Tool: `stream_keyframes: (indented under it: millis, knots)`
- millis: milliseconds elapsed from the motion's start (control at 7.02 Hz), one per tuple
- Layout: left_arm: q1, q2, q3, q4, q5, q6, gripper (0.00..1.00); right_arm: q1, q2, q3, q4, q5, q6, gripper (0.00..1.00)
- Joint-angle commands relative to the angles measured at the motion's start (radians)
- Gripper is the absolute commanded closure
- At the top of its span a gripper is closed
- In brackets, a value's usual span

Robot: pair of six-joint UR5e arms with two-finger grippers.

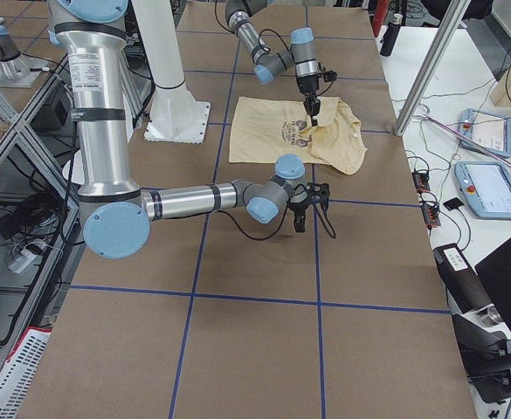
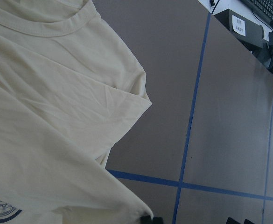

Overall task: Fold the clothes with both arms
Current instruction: 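Fold the other sleeve across the shirt front with the left gripper, then release the sleeve with the left gripper while the right gripper moves to the hem corner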

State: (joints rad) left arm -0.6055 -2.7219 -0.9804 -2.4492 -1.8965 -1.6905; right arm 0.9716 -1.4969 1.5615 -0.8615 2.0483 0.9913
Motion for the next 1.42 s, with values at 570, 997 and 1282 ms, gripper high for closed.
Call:
stream_keyframes:
  millis: [570,997,1282]
  knots:
    - [-0.072,0.245,-0.285,-0.007,-0.112,0.018,0.03,-0.328,-0.005,0.289,0.029,-0.142,0.710,0.00]
    - [-0.137,0.404,-0.376,-0.014,-0.154,0.207,0.03,-0.661,-0.014,0.406,-0.120,-0.441,0.967,0.01]
    - [-0.137,0.406,-0.376,-0.013,-0.154,0.207,0.03,-0.750,-0.020,0.413,-0.146,-0.511,1.087,0.06]
